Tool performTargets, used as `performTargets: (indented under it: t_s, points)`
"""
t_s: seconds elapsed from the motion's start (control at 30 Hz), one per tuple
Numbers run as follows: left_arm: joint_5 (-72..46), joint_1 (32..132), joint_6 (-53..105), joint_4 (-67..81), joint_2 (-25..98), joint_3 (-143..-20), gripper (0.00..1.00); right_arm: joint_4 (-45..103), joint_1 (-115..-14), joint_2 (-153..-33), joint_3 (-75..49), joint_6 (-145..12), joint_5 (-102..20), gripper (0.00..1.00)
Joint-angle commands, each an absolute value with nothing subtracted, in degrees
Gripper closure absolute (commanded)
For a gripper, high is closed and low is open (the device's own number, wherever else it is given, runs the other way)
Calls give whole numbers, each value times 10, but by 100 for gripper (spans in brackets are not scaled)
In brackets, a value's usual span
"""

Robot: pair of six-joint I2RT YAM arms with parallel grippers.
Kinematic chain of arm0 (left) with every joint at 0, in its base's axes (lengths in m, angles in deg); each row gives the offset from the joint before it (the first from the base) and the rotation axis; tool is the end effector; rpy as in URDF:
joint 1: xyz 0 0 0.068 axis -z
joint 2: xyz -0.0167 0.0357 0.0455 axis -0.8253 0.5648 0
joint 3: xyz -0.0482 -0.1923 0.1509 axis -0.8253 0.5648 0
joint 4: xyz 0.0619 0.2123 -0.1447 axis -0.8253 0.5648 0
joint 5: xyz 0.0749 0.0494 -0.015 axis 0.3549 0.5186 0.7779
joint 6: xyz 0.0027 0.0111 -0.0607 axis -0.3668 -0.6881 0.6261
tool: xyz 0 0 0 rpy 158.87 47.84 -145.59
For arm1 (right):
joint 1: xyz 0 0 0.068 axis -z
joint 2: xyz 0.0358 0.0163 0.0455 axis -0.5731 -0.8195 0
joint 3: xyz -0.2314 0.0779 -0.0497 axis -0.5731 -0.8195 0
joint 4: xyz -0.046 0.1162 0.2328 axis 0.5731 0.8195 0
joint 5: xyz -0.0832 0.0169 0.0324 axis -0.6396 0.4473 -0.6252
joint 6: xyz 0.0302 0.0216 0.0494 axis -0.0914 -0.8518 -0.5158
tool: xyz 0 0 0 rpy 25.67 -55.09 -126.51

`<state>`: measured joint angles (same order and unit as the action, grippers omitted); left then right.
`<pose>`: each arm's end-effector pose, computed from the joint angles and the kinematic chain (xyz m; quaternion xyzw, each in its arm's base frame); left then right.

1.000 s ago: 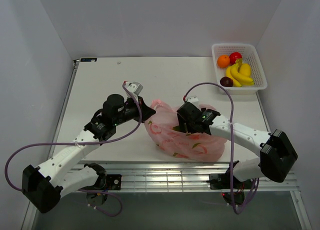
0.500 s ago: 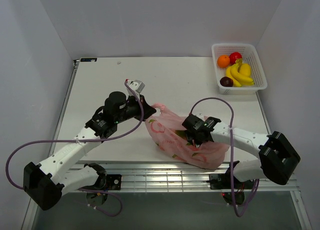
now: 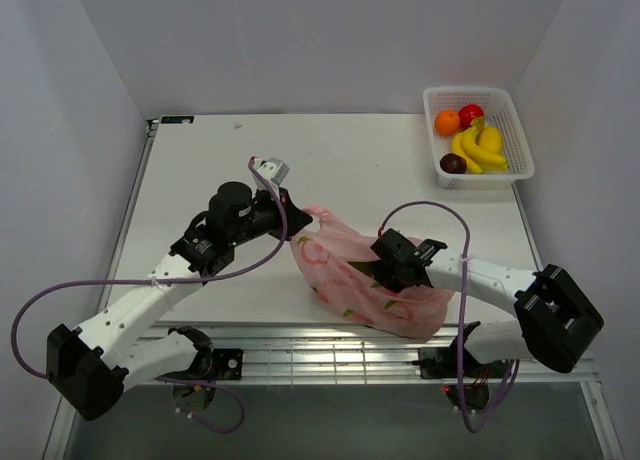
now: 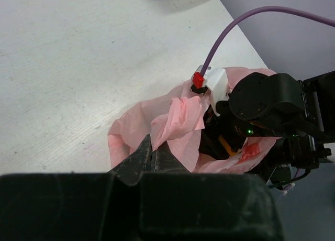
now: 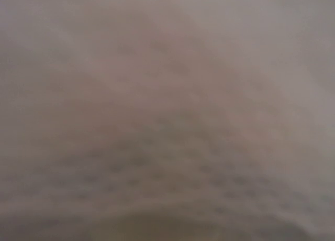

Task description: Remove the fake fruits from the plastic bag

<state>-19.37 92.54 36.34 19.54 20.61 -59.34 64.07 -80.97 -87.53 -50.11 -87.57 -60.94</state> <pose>0.2055 -0.1690 0.2986 0.1754 0.7955 -0.3712 0.4457 0.1662 0.1580 0.1293 -0.1415 0.9732 0.0032 0.1812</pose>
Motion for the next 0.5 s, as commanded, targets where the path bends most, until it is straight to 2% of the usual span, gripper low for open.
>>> performTargets:
  t_s: [0.0, 0.1, 0.2, 0.37, 0.47]
  points:
    - [-180, 925, 358, 196, 185, -613, 100, 640, -805, -843, -495, -848, -599, 40]
    - [-177, 926, 358, 189, 185, -615, 100, 640, -805, -811, -443, -804, -592, 56]
    - [-171, 926, 356, 168, 185, -617, 100, 621, -805, -789, -376, -753, -558, 66]
    - [-125, 926, 364, 112, 181, -619, 100, 596, -805, -782, -257, -676, -475, 72]
    - [-100, 926, 366, 69, 178, -620, 100, 560, -803, -777, -223, -644, -434, 72]
